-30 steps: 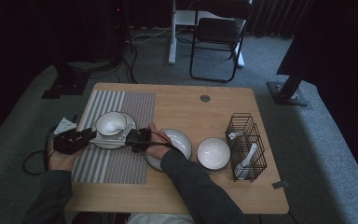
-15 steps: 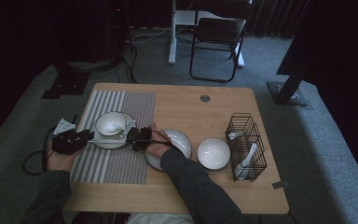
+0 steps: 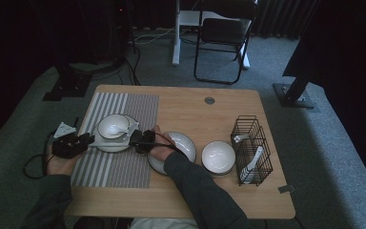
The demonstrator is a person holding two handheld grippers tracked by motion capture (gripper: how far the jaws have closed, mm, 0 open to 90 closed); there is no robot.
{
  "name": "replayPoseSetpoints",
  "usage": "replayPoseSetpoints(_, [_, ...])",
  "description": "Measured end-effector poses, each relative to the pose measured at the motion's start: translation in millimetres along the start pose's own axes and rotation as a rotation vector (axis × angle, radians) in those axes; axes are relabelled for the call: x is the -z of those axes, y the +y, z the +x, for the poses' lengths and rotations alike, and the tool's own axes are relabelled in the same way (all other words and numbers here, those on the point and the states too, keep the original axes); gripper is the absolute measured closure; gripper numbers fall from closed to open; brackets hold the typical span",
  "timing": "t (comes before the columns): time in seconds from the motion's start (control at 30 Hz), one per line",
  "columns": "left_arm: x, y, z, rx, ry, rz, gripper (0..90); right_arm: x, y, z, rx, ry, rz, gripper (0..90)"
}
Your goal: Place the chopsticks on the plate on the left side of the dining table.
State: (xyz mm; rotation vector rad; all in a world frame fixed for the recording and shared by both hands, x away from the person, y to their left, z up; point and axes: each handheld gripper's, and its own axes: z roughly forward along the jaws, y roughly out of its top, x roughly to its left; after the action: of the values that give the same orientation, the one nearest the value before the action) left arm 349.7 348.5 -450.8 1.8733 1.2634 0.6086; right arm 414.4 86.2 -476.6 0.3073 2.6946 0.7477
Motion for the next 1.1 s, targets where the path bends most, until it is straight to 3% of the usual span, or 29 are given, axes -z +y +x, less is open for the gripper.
replayPoseSetpoints(0.33, [-2.0, -6.5, 6.1, 0.009, 0.042, 0.013, 69.0, 17.0, -3.2, -0.4, -0.005, -0.011, -0.032, 62.8])
replayPoseSetpoints(0.73, [1.2, -23.1, 26.1, 0.042, 0.141, 0.031, 67.8, 44.5, -14.6, -9.1, -0.026, -0.045, -0.057, 61.0])
replayPoseSetpoints(1.1, [13.5, -38.5, 42.9, 0.079, 0.198, 0.048, 67.9, 51.0, -26.0, -15.6, -0.057, -0.061, -0.060, 60.7])
